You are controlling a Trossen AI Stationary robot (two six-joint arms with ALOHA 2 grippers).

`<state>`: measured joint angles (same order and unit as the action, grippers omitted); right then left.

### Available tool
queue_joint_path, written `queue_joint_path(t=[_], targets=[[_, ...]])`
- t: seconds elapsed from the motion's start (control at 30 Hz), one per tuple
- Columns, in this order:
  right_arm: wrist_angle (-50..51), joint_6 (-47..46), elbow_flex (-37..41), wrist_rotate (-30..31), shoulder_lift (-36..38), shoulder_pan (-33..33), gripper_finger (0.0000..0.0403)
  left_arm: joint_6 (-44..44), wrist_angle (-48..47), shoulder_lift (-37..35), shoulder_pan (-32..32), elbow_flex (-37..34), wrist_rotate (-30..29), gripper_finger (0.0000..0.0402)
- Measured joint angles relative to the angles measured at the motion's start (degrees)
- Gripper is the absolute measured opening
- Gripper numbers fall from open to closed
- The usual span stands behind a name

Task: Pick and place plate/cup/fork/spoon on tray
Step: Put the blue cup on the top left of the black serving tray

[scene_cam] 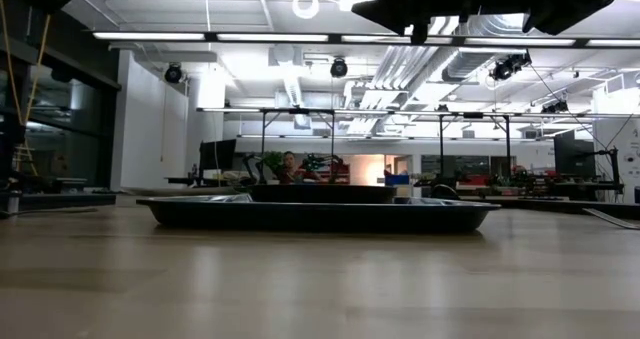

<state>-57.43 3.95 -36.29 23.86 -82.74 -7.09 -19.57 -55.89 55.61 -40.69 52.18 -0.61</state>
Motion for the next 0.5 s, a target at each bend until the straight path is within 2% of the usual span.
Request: queue_joint_path(t=[0.3, 0.5], targets=[[0.07, -0.02, 0.0, 0.0, 0.0, 0.0, 0.0248, -0.3, -0.01, 1.31, 0.02, 0.0, 0.09, 0.0184], [0.51, -0.02, 0.0, 0.0, 0.0, 0.0, 0.0248, 1.79, -0.01, 5.73, 0.02, -0.02, 0.32, 0.0184]])
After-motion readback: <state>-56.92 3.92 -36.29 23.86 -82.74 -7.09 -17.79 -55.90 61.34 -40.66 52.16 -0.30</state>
